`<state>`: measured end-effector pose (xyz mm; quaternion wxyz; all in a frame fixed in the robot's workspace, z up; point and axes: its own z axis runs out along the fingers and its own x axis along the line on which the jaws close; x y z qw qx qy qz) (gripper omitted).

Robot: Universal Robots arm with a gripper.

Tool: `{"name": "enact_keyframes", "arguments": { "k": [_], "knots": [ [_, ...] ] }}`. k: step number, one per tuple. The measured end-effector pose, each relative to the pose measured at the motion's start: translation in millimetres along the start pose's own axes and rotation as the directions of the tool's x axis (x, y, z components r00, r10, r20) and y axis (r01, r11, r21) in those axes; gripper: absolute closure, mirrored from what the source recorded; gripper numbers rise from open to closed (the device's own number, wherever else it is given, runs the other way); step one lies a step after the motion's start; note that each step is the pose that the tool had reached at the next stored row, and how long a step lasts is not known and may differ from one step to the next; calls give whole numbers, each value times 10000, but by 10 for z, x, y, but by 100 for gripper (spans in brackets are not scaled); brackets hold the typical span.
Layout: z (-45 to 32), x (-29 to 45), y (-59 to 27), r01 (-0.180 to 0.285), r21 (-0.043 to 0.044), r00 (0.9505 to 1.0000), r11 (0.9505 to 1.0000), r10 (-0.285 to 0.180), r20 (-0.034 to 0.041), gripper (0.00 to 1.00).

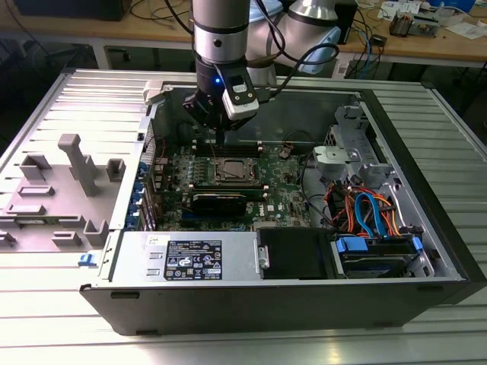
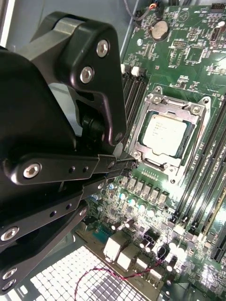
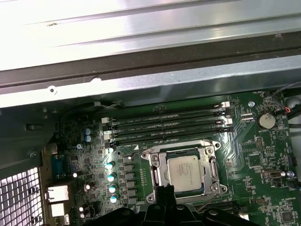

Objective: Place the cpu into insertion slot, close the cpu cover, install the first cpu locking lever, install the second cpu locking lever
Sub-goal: 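Install the first cpu locking lever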

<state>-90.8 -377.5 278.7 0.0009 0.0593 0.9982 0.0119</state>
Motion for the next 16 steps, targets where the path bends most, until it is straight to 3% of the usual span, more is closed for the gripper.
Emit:
{"name": "enact_keyframes", "arguments": {
  "k": [3, 4, 8, 16],
  "knots": [
    [-1, 28, -4, 300, 0, 9995, 9995, -300, -8, 89],
    [-1, 68, -8, 352, -4, 9994, 9994, -352, -9, 89],
    [-1, 126, -15, 366, -7, 9993, 9993, -366, -10, 89],
    [-1, 147, -18, 369, -7, 9993, 9993, -369, -10, 89]
  ]
}}
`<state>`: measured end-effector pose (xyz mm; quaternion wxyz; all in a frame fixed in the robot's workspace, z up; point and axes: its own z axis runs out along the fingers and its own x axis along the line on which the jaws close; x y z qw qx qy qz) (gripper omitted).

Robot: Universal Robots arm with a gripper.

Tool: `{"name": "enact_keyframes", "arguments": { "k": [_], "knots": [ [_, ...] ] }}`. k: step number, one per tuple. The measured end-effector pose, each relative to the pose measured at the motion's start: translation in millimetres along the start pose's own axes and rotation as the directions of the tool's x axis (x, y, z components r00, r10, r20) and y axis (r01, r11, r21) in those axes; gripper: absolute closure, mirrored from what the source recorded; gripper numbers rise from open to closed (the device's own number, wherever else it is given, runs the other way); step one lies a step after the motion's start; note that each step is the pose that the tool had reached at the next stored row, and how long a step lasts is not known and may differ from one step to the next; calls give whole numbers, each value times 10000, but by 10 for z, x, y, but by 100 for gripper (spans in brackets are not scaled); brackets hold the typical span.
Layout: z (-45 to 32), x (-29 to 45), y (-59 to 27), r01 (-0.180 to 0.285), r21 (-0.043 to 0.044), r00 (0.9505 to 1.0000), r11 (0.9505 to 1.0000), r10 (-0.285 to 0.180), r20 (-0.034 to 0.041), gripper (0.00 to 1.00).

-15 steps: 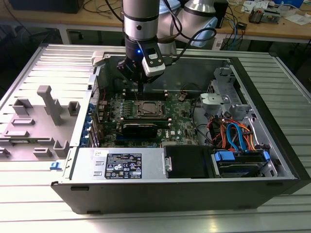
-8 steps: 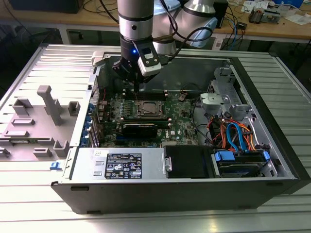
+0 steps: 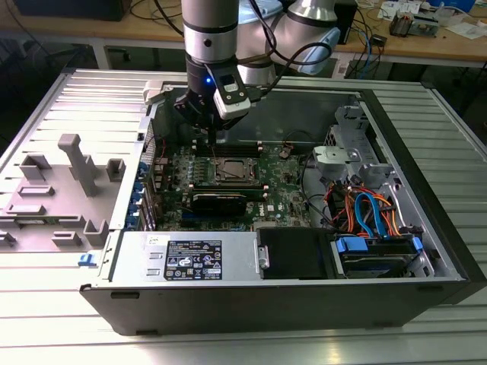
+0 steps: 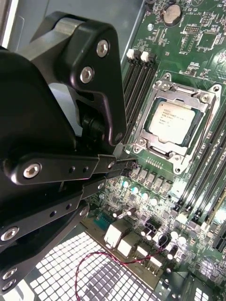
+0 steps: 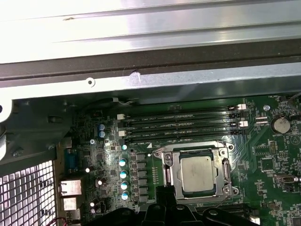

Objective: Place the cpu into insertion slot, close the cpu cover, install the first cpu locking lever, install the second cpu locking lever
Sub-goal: 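Install the first cpu locking lever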

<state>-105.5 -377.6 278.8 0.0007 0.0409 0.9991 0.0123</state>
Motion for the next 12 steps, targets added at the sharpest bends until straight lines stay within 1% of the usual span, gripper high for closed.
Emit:
{"name": "enact_keyframes", "arguments": {
  "k": [12],
  "knots": [
    [0, 5, 0, 29, -1, 10000, 10000, -29, 0, 89]
  ]
}}
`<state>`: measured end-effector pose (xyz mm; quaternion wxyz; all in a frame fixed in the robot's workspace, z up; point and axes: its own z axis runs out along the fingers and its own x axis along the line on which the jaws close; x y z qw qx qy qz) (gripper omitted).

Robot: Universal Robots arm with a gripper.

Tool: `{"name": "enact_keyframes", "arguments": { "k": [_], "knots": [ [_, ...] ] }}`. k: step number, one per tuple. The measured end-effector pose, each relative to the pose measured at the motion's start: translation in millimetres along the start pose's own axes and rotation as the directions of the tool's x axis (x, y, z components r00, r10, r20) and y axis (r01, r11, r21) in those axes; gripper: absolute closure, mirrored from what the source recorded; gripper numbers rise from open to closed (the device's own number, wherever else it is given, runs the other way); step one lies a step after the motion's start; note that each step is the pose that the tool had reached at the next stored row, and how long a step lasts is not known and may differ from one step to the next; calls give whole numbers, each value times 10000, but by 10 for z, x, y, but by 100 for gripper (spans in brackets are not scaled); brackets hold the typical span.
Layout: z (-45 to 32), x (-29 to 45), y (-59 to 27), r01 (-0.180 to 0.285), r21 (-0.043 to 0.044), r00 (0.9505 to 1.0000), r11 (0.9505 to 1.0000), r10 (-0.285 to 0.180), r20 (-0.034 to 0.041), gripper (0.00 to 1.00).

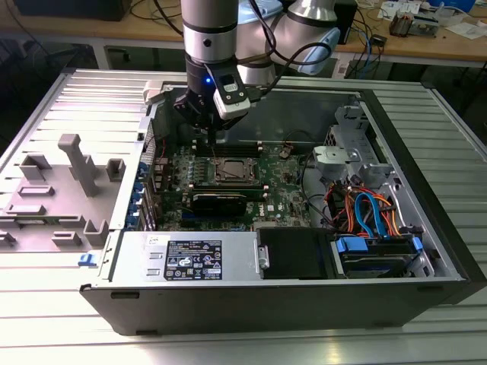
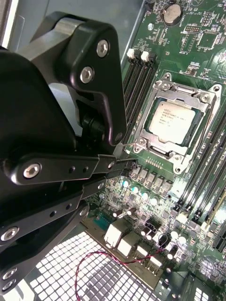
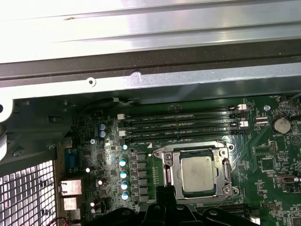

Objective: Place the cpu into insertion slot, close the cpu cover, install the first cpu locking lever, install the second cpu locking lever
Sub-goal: 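Install the first cpu locking lever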

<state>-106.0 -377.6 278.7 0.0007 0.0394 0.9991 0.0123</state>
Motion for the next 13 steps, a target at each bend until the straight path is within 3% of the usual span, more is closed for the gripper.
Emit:
{"name": "enact_keyframes", "arguments": {
  "k": [5, 10, 13],
  "knots": [
    [0, 45, -8, 359, -10, 9994, 9994, -359, -10, 89],
    [4, 153, -16, 572, -21, 9984, 9984, -572, -15, 89],
    [20, 165, -15, 933, -22, 9956, 9956, -933, -24, 89]
  ]
}}
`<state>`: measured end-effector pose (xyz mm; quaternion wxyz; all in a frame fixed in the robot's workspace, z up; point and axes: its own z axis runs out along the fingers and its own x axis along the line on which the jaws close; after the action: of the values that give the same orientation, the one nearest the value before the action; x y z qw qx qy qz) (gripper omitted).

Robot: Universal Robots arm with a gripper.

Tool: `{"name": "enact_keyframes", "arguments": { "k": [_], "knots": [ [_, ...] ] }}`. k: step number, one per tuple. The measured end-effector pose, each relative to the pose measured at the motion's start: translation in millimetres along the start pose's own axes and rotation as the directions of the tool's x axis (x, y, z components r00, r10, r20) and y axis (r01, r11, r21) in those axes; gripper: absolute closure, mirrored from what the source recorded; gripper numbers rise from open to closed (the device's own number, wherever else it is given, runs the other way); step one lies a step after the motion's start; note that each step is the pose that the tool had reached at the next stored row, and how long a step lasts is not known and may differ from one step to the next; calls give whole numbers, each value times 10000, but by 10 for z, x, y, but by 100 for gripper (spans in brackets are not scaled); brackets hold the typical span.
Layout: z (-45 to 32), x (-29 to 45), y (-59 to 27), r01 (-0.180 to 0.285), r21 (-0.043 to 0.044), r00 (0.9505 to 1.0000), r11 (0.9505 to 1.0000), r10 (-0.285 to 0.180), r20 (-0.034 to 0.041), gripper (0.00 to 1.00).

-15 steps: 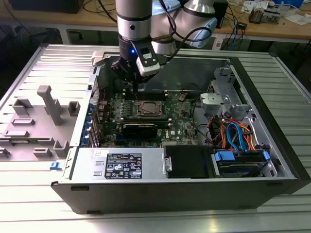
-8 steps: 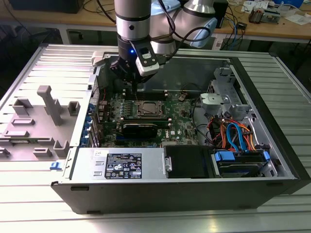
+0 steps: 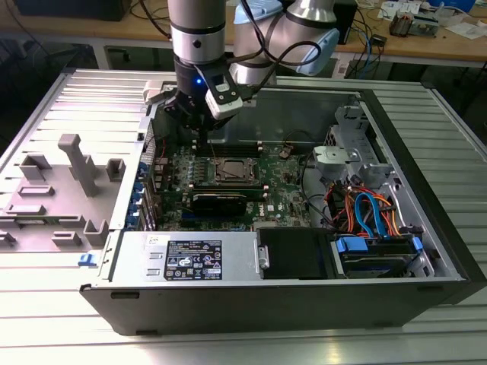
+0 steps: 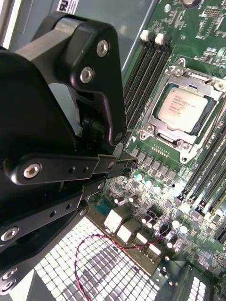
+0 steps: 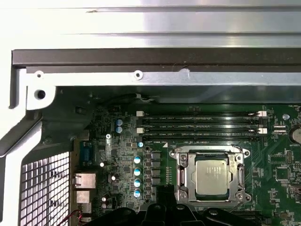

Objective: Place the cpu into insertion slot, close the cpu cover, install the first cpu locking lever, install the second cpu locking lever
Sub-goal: 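Install the first cpu locking lever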

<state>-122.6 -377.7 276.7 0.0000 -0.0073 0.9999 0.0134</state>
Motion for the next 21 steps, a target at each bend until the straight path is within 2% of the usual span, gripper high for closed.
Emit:
{"name": "enact_keyframes", "arguments": {
  "k": [4, 21],
  "knots": [
    [31, 5, 15, 228, -6, 9997, 9997, -228, -7, 89],
    [40, 15, 26, 262, -9, 9997, 9997, -262, -6, 89]
  ]
}}
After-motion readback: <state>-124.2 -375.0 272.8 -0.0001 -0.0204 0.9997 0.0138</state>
